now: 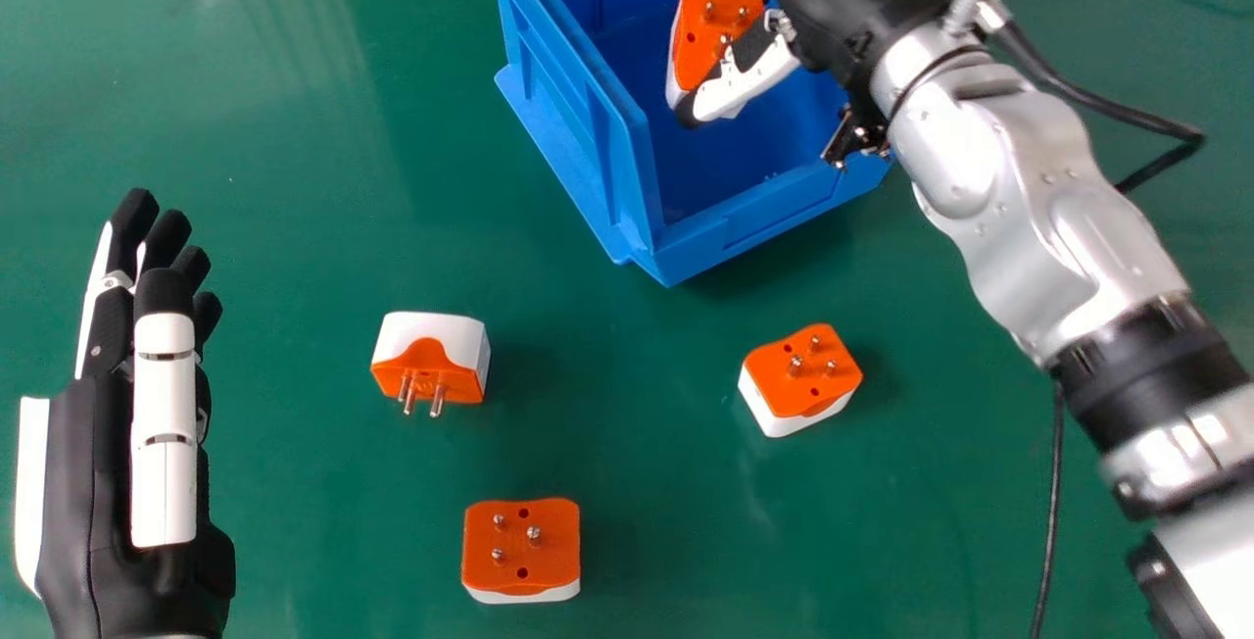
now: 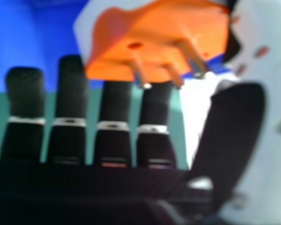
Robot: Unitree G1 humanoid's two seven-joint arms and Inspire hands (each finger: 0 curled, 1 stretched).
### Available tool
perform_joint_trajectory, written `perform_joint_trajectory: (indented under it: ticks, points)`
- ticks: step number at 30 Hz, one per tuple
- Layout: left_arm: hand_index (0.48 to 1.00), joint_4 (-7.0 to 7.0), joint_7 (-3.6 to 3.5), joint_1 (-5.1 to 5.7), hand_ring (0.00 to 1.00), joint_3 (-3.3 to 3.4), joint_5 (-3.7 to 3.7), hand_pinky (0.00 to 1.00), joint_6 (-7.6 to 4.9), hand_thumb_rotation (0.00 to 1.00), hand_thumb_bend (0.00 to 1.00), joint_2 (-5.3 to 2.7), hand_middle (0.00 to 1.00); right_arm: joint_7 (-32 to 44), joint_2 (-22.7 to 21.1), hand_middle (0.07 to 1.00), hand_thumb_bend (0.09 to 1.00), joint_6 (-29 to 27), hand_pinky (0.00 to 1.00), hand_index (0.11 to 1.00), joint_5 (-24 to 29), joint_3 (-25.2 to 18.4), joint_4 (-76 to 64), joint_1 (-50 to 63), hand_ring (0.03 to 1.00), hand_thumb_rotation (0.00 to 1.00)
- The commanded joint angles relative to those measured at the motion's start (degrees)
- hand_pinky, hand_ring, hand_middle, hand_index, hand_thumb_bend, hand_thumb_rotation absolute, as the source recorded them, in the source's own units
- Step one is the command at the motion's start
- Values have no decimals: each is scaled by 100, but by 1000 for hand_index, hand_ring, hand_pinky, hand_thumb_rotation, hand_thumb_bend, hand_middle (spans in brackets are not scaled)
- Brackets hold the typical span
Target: Pick all objects and put in blue box
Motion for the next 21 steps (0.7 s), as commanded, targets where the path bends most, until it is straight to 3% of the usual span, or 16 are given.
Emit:
perform_joint_trajectory:
  ticks: [1, 5, 9, 15, 21]
  points:
    - [952, -78, -4, 24, 966, 4, -21, 983, -152, 874, 425, -11, 964, -401, 64, 521, 485, -220, 280, 549, -19, 66, 406, -508, 416, 0]
    - [955, -117, 15, 47, 970, -16, 30, 990, -129, 887, 415, -11, 967, -759, 163, 527, 486, -363, 284, 540, -77, 235, 1169, -769, 422, 0]
    - [956, -130, 32, 66, 972, -37, 18, 992, -137, 892, 411, -33, 967, -932, 239, 527, 487, -396, 287, 539, -58, 348, 1636, -931, 423, 0]
    - [958, -150, 63, 93, 972, -59, 54, 993, -135, 901, 407, -34, 968, -1201, 260, 523, 487, -625, 291, 544, -37, 471, 1982, -1014, 424, 0]
    - [962, -236, 108, 133, 976, -87, 87, 996, -90, 911, 400, -87, 971, -1188, 276, 520, 487, -740, 292, 547, 8, 526, 2087, -1025, 424, 0]
